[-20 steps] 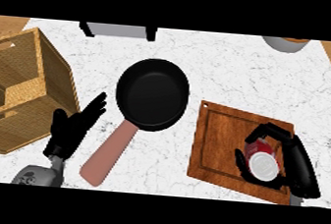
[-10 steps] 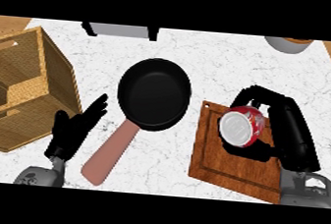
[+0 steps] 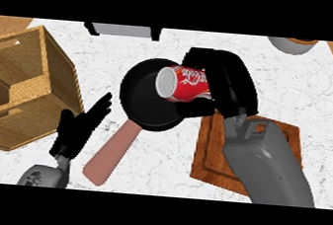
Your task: Pick the can from the cutting board and place it in the pot
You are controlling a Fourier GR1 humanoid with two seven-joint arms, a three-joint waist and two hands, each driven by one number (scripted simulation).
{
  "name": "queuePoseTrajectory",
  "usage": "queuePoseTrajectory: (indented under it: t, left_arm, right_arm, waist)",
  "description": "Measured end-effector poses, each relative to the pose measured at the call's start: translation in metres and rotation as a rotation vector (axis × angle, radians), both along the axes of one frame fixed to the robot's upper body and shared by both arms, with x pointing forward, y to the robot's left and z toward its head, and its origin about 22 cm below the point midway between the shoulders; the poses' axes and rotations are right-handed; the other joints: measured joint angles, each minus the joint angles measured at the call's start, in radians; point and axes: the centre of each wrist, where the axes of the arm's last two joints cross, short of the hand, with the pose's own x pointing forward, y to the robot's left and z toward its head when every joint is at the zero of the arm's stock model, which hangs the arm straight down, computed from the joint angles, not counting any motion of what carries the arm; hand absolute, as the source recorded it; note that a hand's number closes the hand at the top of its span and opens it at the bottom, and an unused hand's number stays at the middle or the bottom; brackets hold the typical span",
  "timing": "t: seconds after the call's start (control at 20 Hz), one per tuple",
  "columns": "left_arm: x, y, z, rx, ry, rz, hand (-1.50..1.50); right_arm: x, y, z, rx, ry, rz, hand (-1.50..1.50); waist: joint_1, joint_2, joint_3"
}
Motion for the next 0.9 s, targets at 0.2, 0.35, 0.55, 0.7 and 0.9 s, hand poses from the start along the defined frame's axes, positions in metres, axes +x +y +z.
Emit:
queuePoseTrajectory:
  t: [0.2,0.35,0.55,0.7,0.9]
  left_arm:
    - [0.003,0.006,0.0,-0.002,0.002,-0.009,0.0]
    - [0.005,0.004,0.004,0.003,-0.002,-0.014,0.0]
    - [0.004,0.0,0.003,0.005,-0.006,-0.016,0.0]
    - [0.006,-0.002,0.003,0.005,-0.007,-0.024,0.0]
    - [0.009,-0.006,0.005,0.002,-0.011,-0.043,0.0]
  right_arm:
    - [0.022,0.033,0.005,-0.079,0.026,0.013,1.5]
    - [0.03,0.053,-0.005,-0.206,0.033,-0.006,1.5]
    - [0.044,0.072,-0.012,-0.41,0.048,-0.05,1.5]
    - [0.055,0.083,-0.022,-0.51,0.117,-0.073,1.5]
    - [0.07,0.083,-0.033,-0.579,0.318,-0.116,-1.5]
  waist:
    - [0.003,0.001,0.0]
    - [0.008,0.002,0.0]
    - [0.014,0.004,0.0]
    - [0.025,0.006,0.0]
    - [0.041,0.009,-0.001]
